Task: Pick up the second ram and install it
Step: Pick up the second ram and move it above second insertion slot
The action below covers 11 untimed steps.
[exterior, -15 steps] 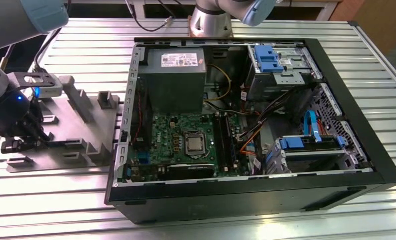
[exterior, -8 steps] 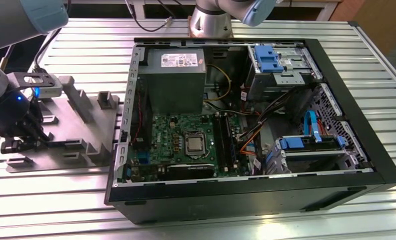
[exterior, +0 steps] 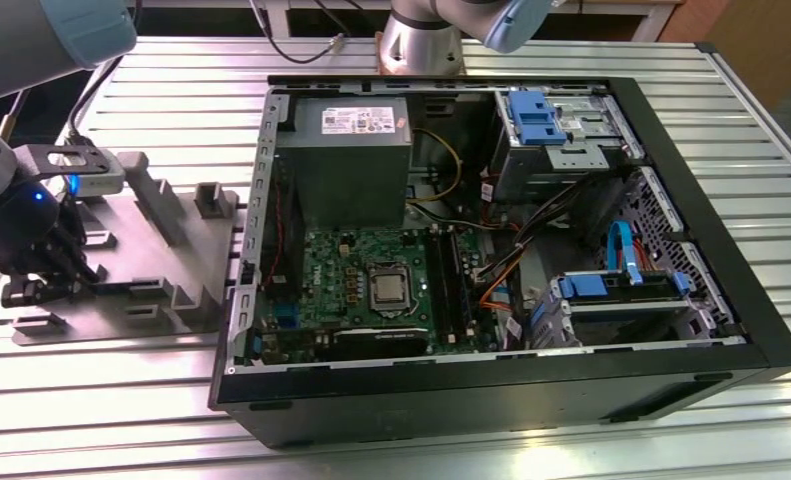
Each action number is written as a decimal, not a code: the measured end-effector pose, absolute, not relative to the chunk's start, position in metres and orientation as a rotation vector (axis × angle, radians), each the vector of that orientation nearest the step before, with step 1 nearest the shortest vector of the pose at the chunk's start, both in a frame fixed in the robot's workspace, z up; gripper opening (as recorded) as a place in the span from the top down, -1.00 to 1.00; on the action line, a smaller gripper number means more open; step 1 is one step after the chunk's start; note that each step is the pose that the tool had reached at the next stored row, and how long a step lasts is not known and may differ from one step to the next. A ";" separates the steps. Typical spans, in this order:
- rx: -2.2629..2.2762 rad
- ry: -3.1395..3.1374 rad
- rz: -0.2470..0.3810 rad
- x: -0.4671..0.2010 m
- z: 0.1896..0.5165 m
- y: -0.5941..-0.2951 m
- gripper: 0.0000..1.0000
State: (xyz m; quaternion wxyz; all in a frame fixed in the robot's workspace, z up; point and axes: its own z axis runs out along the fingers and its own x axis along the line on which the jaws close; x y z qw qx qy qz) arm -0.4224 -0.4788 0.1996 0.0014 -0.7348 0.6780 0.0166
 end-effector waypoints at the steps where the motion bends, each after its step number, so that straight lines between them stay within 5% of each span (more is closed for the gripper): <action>1: -2.307 2.128 0.052 -0.422 0.200 -0.479 0.57; 6: -2.306 2.128 0.052 -0.422 0.200 -0.479 0.77; 11: -2.306 2.128 0.052 -0.422 0.200 -0.479 0.77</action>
